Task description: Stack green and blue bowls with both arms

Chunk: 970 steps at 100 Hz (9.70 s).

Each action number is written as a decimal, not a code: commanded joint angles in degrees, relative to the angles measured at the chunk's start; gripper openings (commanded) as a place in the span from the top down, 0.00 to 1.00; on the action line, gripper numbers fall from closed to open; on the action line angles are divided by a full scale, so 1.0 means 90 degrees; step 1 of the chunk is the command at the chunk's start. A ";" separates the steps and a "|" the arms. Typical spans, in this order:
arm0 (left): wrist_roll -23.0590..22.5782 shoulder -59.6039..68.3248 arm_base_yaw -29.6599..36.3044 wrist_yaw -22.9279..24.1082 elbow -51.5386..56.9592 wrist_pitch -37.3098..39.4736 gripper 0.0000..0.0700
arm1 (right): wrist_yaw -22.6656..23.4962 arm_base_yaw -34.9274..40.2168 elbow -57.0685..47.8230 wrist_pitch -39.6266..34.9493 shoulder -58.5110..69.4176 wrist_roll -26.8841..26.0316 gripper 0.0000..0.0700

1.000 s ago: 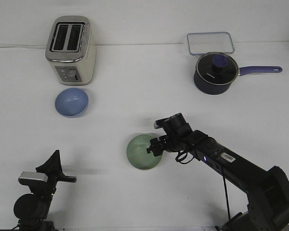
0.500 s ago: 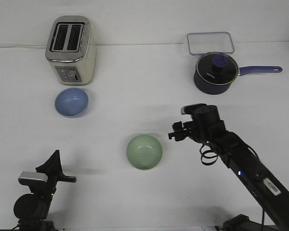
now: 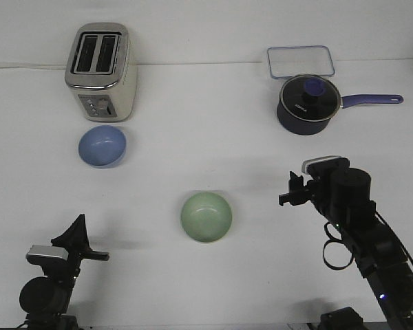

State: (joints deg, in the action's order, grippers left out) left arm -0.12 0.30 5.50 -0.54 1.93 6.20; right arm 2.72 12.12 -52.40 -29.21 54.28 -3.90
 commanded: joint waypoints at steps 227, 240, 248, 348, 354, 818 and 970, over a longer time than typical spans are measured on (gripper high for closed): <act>0.0474 0.5797 0.0015 0.0080 0.6278 -0.4959 0.97 | -0.0352 -0.0068 0.2421 0.1678 -0.2028 0.0100 0.54; 0.0503 0.5797 0.0015 0.0083 0.6278 -0.4969 0.56 | -0.0352 -0.0068 0.2421 0.1678 -0.2028 0.0100 0.54; 0.0525 0.5797 0.0015 0.0080 0.6280 -0.4966 0.43 | -0.0352 -0.0068 0.2421 0.1678 -0.2028 0.0100 0.54; 0.0430 1.1698 -0.1188 0.0083 0.9734 -0.4313 0.29 | -0.0350 -0.0068 0.2421 0.1712 -0.2028 0.0068 0.54; 0.0432 1.1907 -0.1195 0.0083 0.9734 -0.4206 0.29 | -0.0350 -0.0068 0.2421 0.1707 -0.2028 0.0056 0.54; 0.0928 0.3077 0.0427 -0.0595 0.3288 -0.2220 0.99 | -0.0355 -0.0068 0.2421 0.1758 -0.2033 -0.0083 1.00; 0.0090 0.1222 0.0338 -0.0583 0.1044 0.0423 0.98 | -0.0352 -0.0068 0.2421 0.1865 -0.2033 -0.0083 1.00</act>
State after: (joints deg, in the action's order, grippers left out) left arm 1.91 12.82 9.02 -6.07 13.30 8.91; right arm -0.25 11.49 -30.48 -12.99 35.88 -4.32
